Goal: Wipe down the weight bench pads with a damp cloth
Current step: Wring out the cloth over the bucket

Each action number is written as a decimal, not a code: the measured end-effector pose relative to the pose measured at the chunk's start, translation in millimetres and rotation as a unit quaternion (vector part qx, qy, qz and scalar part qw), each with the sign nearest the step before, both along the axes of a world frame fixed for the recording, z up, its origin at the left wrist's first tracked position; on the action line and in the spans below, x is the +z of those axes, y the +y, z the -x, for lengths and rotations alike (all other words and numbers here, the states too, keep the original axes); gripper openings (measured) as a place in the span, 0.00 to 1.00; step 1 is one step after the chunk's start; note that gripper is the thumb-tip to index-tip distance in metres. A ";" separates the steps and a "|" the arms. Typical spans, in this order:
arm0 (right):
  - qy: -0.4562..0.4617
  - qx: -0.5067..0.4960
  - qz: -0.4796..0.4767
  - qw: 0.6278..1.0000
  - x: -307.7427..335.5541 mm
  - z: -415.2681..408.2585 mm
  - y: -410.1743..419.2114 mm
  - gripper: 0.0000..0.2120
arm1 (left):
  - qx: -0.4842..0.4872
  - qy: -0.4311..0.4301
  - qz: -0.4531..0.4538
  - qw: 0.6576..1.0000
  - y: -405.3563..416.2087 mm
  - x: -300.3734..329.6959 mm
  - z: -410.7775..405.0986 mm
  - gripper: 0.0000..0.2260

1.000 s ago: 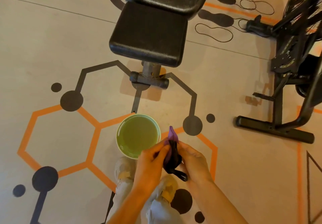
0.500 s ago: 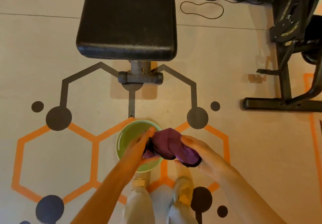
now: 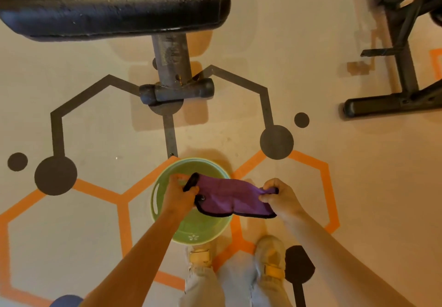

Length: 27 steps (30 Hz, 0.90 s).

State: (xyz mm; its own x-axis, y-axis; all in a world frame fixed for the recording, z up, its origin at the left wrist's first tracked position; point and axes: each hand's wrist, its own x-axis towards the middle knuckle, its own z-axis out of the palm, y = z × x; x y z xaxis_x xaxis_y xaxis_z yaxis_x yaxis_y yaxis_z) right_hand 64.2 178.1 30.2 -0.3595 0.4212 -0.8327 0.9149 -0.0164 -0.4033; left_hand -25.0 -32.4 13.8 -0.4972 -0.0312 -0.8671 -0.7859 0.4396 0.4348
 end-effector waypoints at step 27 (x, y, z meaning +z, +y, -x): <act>-0.033 0.210 -0.020 0.977 -61.2 -9.0 -41.2 0.05 | -0.288 0.034 0.040 0.956 55.1 -45.1 -35.6 0.16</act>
State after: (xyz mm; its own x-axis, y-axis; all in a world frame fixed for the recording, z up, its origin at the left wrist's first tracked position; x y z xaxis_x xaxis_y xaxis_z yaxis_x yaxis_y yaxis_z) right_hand 73.3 137.0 -31.0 -0.4544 0.2812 -0.8453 0.8612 0.3812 -0.3361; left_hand 10.7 22.7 -31.3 -0.5064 0.2010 -0.8385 -0.3741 0.8250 0.4237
